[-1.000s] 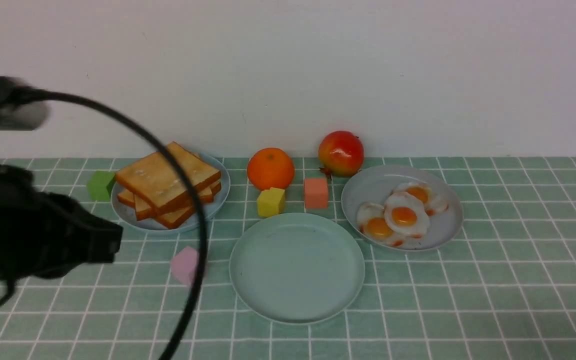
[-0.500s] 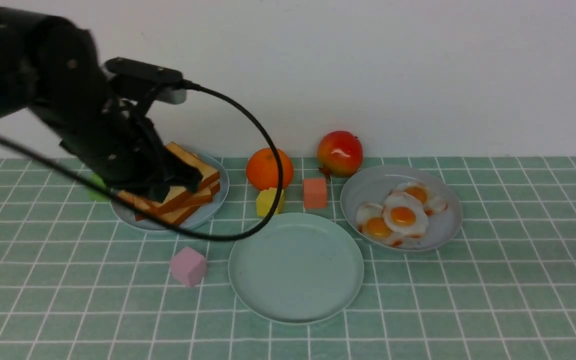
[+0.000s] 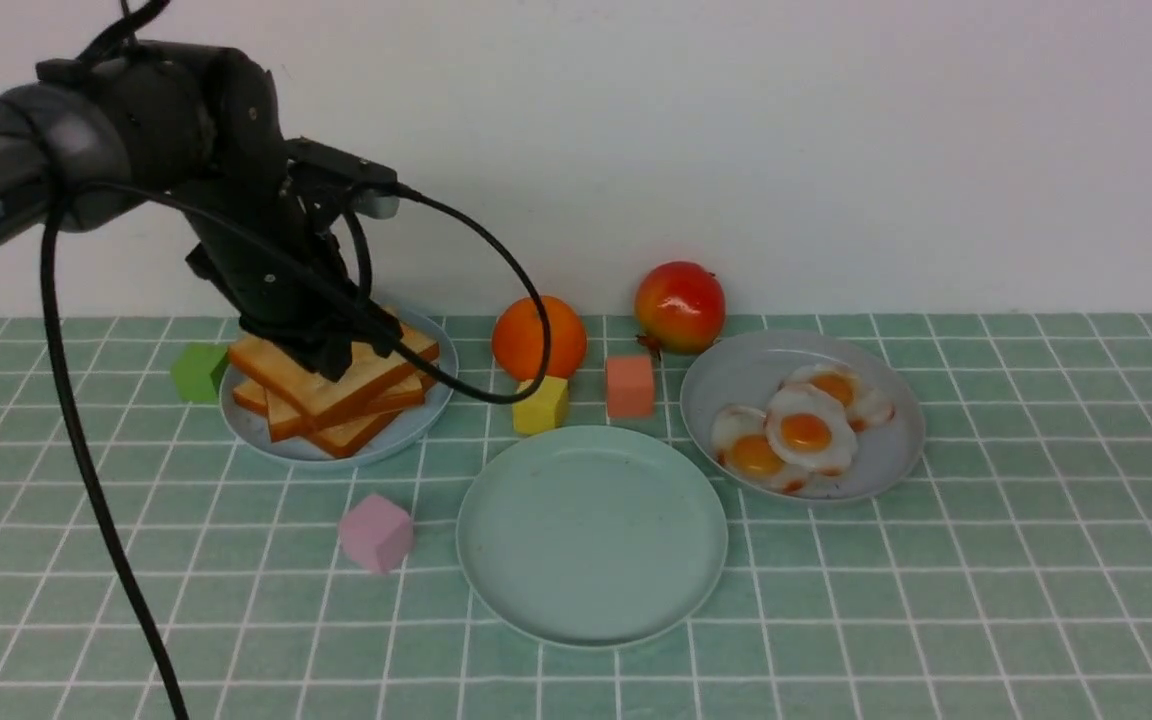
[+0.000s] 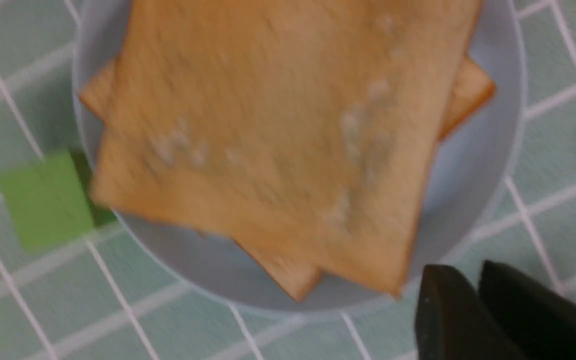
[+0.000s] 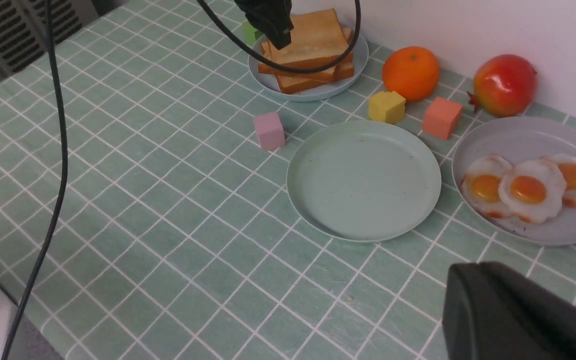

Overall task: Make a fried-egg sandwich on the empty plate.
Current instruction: Use the left arm to grab a slice of bread

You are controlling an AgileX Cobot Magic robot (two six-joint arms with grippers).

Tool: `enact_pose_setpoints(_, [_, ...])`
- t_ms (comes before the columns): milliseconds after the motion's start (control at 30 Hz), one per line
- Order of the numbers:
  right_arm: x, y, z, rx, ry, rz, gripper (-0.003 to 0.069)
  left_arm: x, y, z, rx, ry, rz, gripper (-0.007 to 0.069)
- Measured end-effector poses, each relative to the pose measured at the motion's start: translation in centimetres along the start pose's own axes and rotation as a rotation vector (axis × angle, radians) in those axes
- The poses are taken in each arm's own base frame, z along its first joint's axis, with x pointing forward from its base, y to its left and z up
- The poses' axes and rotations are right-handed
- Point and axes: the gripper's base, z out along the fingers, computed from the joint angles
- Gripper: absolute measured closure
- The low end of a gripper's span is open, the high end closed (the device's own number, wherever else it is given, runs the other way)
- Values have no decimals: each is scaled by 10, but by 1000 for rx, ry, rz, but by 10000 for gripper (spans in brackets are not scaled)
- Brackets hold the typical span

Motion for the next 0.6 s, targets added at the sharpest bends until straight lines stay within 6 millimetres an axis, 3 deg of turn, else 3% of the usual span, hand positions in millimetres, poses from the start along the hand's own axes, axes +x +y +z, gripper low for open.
enact_pose_setpoints(33, [0,0,0,0,0,0,654,-4,3,3,-35,-40,23,389])
enact_pose_setpoints(67, [0,0,0,0,0,0,654,-4,3,3,-37,-38,26,389])
enact_pose_setpoints(100, [0,0,0,0,0,-3,654,-7,6,7,-66,-68,43,308])
enact_pose_setpoints(133, [0,0,0,0,0,-3,654,-7,6,9,-73,-70,49,288])
enact_pose_setpoints(200, [0,0,0,0,0,-3,654,-7,7,18,-86,-60,65,169])
enact_pose_setpoints(333, [0,0,0,0,0,-3,651,-1,7,39,-81,-1,79,63])
enact_pose_setpoints(600, [0,0,0,0,0,-3,649,2,8,58,-97,26,111,62])
